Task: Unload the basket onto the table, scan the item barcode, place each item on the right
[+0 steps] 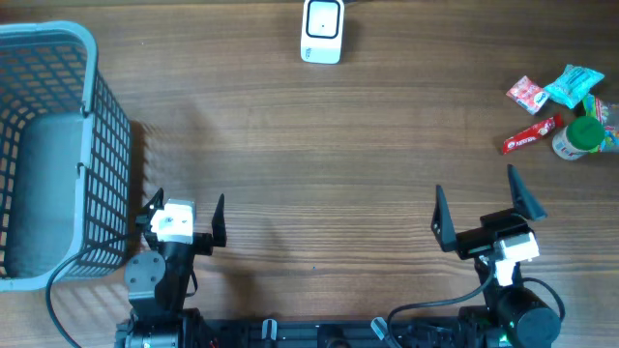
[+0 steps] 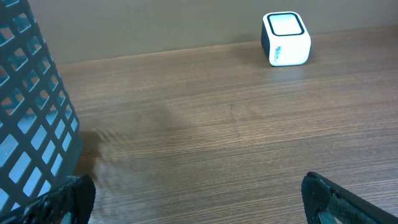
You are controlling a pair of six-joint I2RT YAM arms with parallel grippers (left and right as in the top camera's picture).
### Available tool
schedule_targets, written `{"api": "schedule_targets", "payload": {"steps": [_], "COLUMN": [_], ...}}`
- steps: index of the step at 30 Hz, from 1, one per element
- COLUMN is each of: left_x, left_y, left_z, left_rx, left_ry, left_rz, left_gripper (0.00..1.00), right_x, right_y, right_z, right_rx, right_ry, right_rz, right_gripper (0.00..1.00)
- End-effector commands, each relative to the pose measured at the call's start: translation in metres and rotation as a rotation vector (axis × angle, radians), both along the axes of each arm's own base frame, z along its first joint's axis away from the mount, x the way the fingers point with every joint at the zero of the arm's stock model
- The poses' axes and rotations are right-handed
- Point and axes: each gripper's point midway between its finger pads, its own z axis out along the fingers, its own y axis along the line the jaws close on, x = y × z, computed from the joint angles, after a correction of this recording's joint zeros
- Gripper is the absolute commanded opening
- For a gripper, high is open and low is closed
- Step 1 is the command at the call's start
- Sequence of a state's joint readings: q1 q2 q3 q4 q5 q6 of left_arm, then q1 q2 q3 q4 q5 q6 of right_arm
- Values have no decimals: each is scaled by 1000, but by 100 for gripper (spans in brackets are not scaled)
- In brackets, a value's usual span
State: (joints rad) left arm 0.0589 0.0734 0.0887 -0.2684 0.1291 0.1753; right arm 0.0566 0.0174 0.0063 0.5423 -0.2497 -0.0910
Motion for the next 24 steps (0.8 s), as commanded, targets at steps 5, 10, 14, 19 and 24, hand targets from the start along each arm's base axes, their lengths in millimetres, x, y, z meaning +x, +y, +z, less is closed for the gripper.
{"api": "schedule_targets", "payload": {"steps": [5, 10, 14, 19, 24], "left_x": [0, 0, 0, 0, 0], "left_y": [-3, -3, -3, -3, -3], "left_z": [0, 0, 0, 0, 0], "left_rx": [10, 10, 10, 10, 10], "left_ry": [-4, -4, -4, -4, -4], "left_rz": [-17, -17, -17, -17, -17], "left_gripper": [100, 100, 100, 100, 100], "right_x": [21, 28, 32, 35, 35], "right_y": [-2, -1, -3, -8, -9], "right_z": [-45, -73, -98, -119, -120], "right_rx": [-17, -70, -77, -74, -70], "right_ry": [201, 307, 410, 499, 502], "right_rz": [-25, -42, -48, -77, -84], "right_gripper": [100, 100, 100, 100, 100]}}
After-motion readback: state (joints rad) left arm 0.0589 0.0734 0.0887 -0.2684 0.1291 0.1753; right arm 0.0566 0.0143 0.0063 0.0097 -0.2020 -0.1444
